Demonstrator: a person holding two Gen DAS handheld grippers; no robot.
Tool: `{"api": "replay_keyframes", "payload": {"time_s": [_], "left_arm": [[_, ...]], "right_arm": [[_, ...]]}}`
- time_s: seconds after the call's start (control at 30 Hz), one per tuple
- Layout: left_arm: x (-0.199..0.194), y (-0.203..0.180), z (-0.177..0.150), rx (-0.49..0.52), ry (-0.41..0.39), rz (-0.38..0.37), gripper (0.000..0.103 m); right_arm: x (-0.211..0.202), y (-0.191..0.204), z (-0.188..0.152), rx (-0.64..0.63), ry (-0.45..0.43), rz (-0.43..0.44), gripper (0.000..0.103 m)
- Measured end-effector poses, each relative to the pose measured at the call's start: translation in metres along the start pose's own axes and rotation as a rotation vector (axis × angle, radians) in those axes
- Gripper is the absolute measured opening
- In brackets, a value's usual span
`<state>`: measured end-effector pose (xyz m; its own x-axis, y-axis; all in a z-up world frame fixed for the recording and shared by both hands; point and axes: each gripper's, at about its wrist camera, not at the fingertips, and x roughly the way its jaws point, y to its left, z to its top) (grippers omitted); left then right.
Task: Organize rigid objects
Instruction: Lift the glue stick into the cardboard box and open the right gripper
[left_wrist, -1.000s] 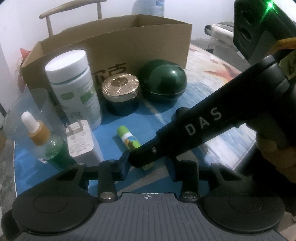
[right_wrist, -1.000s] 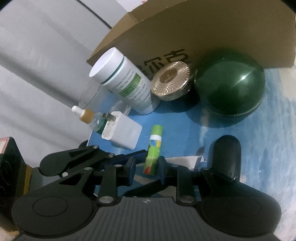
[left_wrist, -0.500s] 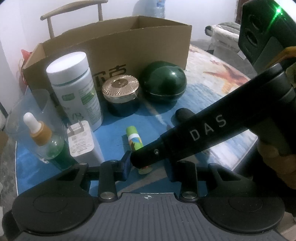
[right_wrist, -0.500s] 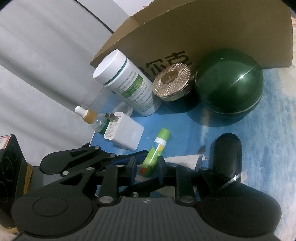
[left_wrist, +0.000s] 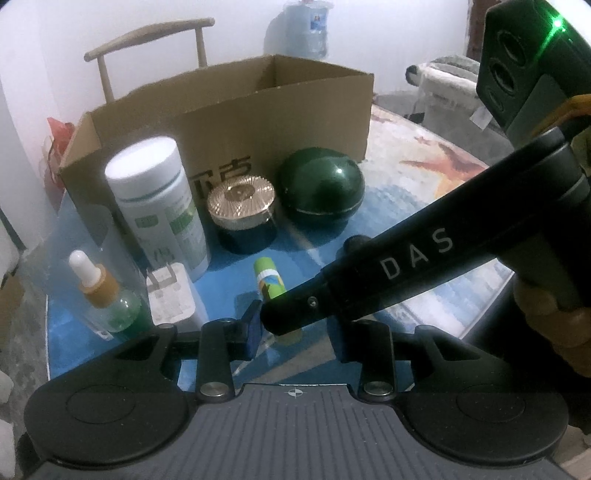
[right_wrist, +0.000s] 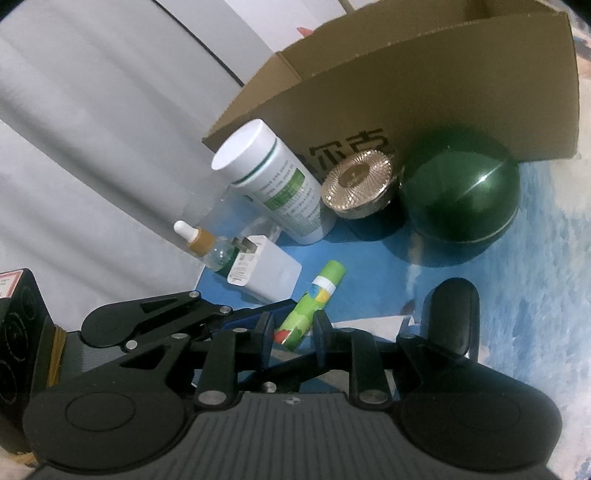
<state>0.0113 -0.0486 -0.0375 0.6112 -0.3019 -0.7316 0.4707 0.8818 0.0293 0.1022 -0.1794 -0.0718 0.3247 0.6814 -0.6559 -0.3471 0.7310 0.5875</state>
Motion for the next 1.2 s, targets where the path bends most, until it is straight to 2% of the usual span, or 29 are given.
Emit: {"api": "replay_keyframes", "payload": {"time_s": [0.23, 0.43, 0.63, 0.77, 0.9, 1.07, 1.2], "left_arm": [[-0.014, 0.0, 0.012, 0.011, -0.057, 0.018, 0.036], [-0.036, -0.002, 0.036, 0.042, -0.15, 0.049, 0.036], [-0.054, 0.006, 0.076, 0.068, -0.249, 0.094, 0.036], [-0.051, 0.022, 0.108, 0.067, -0.288, 0.122, 0.036], [-0.029, 0.05, 0.142, 0.041, -0.244, 0.125, 0.036], [0.021, 0.1, 0.185, -0.046, -0.084, 0.085, 0.036], [0.069, 0.132, 0.207, -0.082, 0.022, 0.092, 0.036]], "right_arm": [[-0.02, 0.015, 0.006, -0.048, -0.055, -0.005, 0.025], [-0.047, 0.036, 0.024, -0.121, -0.137, -0.013, 0.025], [-0.071, 0.06, 0.065, -0.222, -0.234, -0.025, 0.025], [-0.072, 0.068, 0.101, -0.276, -0.263, -0.025, 0.025], [-0.051, 0.066, 0.147, -0.278, -0.223, -0.02, 0.025], [0.003, 0.049, 0.21, -0.212, -0.1, -0.008, 0.025], [0.051, 0.018, 0.255, -0.114, -0.01, 0.003, 0.025]]}}
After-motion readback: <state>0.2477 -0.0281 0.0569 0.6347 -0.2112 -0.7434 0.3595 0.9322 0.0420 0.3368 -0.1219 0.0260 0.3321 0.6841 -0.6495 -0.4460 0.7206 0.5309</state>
